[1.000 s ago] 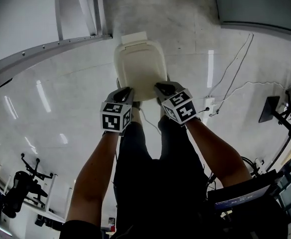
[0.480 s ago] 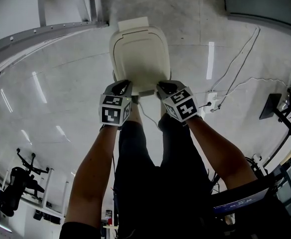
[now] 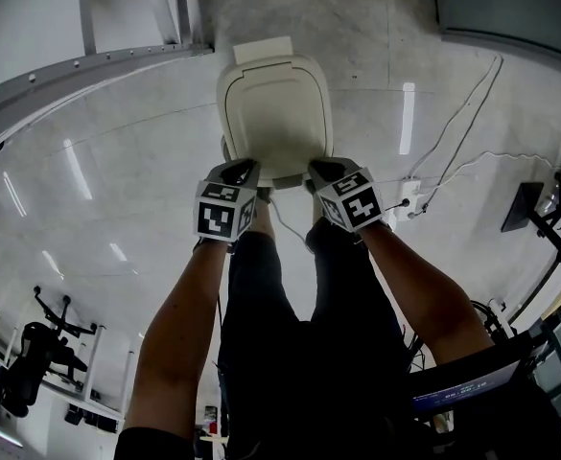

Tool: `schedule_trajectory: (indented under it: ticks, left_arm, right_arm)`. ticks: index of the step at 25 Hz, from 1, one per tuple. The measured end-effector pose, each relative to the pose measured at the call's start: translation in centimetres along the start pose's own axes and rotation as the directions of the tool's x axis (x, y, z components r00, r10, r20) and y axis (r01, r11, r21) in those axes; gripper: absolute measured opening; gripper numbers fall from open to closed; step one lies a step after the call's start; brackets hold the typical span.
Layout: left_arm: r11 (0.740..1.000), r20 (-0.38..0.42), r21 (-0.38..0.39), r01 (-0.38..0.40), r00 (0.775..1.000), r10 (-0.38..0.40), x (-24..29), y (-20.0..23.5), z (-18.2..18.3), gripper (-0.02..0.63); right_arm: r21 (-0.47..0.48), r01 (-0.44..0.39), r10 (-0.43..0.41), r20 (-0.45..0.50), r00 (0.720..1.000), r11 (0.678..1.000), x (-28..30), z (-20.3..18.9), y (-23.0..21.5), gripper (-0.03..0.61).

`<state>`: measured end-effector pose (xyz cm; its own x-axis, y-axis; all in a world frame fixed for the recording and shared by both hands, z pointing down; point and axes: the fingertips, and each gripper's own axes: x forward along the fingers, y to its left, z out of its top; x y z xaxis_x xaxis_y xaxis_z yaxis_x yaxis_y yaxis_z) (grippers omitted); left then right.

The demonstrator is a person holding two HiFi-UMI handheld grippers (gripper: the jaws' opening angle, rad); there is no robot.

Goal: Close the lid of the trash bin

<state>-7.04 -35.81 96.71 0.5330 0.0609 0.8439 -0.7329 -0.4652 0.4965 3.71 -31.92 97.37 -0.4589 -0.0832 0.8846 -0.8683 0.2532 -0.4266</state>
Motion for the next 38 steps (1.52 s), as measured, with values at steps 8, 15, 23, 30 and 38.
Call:
schedule_trajectory:
  ticks: [8,15,23,30,38]
  left_arm:
    - [0.988,0.234,-0.031,0.149,0.962,-0.137,-7.7,-4.4,7.3,0.006]
    - [0.986,0.46,0.089,0.141,0.872,-0.166,-19.0,-10.0,15.5,0.0]
    - [0.979,0.641,0.175,0.109,0.742,-0.197,-32.9,-18.0,19.1,-0.001]
    - [0.959,0.797,0.283,0.003,0.556,-0.237,-46.0,-22.3,22.5,-0.002]
    - [0.94,0.885,0.303,-0.157,0.413,-0.216,-54.2,-25.7,22.6,-0.002]
  right_arm:
    - [-0.014,-0.045,0.047,0.171,0.984,0.999,-7.9,7.5,1.7,0.009]
    - [-0.035,-0.079,0.086,0.38,0.921,0.996,-20.4,17.3,4.4,0.009]
    - [-0.184,-0.095,0.184,0.556,0.811,0.978,-33.7,21.8,12.3,0.008]
    - [-0.304,-0.06,0.271,0.722,0.637,0.951,-45.7,27.1,16.8,0.008]
    - [-0.402,0.005,0.343,0.786,0.514,0.916,-54.3,28.1,20.7,0.008]
